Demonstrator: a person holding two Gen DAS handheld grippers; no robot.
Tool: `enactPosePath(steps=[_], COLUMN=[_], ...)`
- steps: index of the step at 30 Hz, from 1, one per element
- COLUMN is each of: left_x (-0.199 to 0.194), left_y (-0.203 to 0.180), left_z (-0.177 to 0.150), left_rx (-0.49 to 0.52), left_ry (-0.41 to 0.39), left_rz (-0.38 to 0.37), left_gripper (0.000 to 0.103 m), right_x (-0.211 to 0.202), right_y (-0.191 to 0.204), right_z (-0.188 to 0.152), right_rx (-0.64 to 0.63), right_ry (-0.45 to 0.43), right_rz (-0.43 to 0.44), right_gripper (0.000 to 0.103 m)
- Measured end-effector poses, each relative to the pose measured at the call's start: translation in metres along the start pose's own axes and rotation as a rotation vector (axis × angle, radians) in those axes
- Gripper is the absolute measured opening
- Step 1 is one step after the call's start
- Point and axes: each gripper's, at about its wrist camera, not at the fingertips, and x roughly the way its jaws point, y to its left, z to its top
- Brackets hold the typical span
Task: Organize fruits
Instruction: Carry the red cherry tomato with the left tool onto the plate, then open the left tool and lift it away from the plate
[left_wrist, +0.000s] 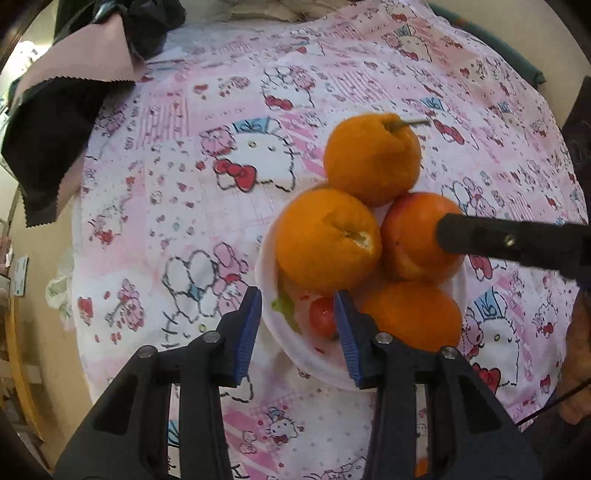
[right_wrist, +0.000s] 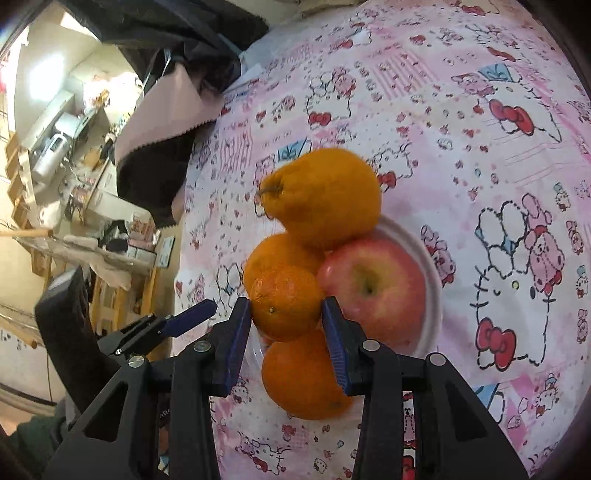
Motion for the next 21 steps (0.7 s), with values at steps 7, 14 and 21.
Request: enactPosePath(steps=[7, 14, 21], left_x=[-0.002, -0.009, -0.016], left_y=[0.009, 0.015, 0.016], left_z=[0.001, 0.002, 0.000], left_rx=[-0.053, -0.090, -0.115], left_ry=[0.009, -0.017, -0.027], left_rz=[-0.041, -0.013, -0.018], left_gripper=[0.037, 0.064, 0.080], right_x=[0.004, -0.007, -0.020], right_y=[0.005, 0.013, 0.014], right_z=[-0.004, -0.002, 0.001], right_rx=[-0.028, -0.049, -0.054], right_ry=[0.026, -0.009, -0.052], right_rz=[-0.025, -0.007, -0.026], right_gripper=[0.044, 0.056, 0.076])
